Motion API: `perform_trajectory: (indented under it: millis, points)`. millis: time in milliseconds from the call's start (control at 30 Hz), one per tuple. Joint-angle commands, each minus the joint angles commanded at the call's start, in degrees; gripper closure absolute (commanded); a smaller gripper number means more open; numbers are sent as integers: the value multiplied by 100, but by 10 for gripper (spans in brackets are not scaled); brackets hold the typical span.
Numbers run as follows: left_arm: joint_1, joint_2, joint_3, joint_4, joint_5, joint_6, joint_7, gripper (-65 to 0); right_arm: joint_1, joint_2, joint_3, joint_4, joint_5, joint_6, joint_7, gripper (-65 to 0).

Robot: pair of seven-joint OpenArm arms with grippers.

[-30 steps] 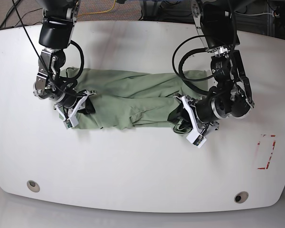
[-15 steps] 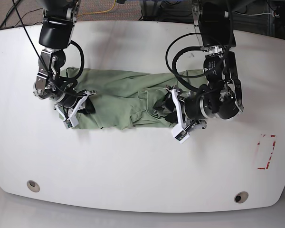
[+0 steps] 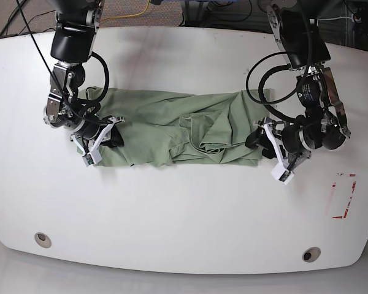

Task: Layout the t-shirt on the table in an organized manner, then fold the t-shirt properly
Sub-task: 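Grasp the strip end with the left gripper and fold it toward the right gripper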

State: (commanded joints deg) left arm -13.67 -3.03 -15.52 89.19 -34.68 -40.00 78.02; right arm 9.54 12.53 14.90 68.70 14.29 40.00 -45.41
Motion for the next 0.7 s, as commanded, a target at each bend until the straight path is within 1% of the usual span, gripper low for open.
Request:
perform_trajectory:
  millis: [133,200,267,333,467,567,700]
  points:
    - [9,35,35,-246,0,0,0,-319,0,-26,0,0,0,0,0,-87]
    - [35,44,44,-290,-18,0,9,-319,0,-105,0,0,-44,0,0,-87]
    - [88,44,158,-299,-193,0,9,-319,0,-123,-9,0,-44,0,0,-87]
    - [105,18,396,-299,-466,0,18,-319,0,-141,-9,0,-44,0,0,-87]
    - [114,-44,976,-308,-1116,0,35,-319,0,-149,-9,0,-44,0,0,-87]
    - [70,-158,1327,-316,-1415,0,198,-319,0,-158,-9,0,-44,0,0,-87]
    - [-97,-158,1609,-308,-1829,0,198,-319,9,-158,-9,0,-44,0,0,-87]
